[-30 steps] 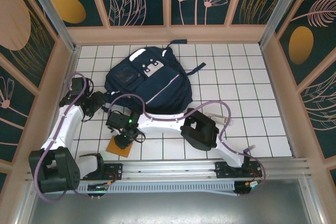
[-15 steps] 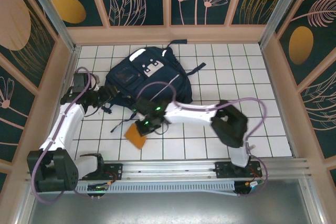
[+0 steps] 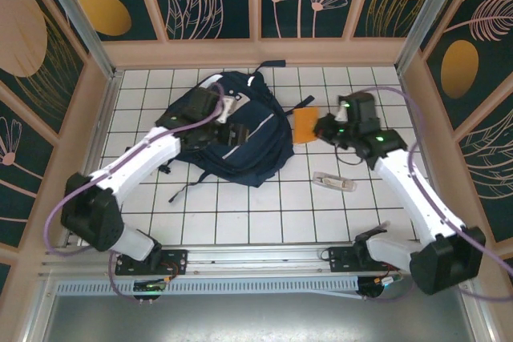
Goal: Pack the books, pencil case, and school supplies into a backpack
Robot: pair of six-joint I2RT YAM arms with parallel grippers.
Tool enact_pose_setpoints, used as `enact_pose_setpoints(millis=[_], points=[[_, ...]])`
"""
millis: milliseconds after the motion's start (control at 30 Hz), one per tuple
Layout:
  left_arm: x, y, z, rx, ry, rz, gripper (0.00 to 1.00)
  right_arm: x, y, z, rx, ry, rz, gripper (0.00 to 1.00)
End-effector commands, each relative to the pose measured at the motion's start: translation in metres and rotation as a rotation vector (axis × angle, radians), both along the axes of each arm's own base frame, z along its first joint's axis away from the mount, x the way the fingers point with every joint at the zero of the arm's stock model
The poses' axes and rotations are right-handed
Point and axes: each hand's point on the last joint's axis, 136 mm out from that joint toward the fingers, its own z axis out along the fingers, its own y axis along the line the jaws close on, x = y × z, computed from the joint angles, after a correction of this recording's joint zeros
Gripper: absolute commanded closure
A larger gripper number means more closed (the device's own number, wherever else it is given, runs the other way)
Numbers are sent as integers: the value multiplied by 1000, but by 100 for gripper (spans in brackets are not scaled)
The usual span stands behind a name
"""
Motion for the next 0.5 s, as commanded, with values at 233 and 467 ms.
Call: enact_pose_setpoints(millis=[233,467], points=[[28,-37,-73,303,-15,-76,30,-7,-50,-12,69,14,-109,100],[46,-32,-118,446,17,-70,47,-11,-42,-24,111,42,-84,100]])
